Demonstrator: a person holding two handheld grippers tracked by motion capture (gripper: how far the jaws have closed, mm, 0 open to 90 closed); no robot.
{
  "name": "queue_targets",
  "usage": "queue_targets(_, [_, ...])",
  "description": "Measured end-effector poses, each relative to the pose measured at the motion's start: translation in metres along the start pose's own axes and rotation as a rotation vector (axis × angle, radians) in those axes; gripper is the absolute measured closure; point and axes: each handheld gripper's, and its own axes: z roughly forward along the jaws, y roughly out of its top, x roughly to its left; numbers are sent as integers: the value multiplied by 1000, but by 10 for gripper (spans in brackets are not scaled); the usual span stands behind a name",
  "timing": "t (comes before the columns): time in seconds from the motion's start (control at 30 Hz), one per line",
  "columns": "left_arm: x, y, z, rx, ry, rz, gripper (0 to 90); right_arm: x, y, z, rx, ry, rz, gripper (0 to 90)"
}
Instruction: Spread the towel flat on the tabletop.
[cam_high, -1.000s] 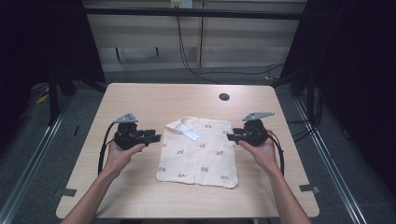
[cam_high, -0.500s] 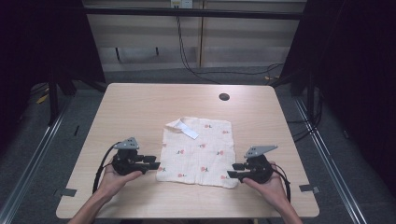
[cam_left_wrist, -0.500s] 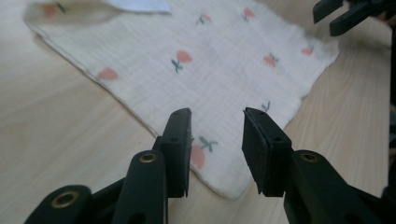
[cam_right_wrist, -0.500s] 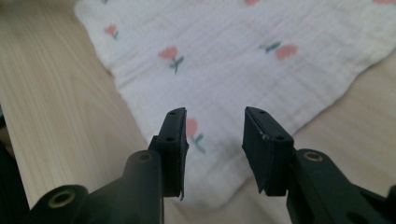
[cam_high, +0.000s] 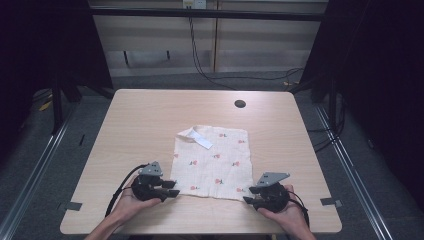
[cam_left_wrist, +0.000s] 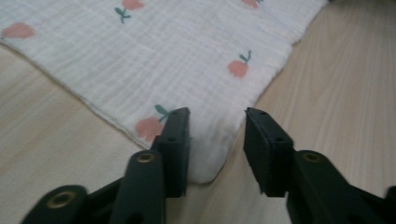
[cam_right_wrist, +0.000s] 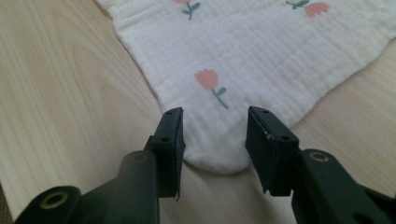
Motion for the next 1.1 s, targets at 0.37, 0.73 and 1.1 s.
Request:
queue_targets(0.37, [-13,-4,-5,64,5,27,889,4,-3,-2,5,74,49,883])
queue_targets(0.73, [-29,-23,-23,107,-84,-35,892,20,-12,-11,20,151,21,888])
queue_targets(1.1, [-37,-30,-36,58,-125,-43,850,37,-18,-17,15,201,35,775])
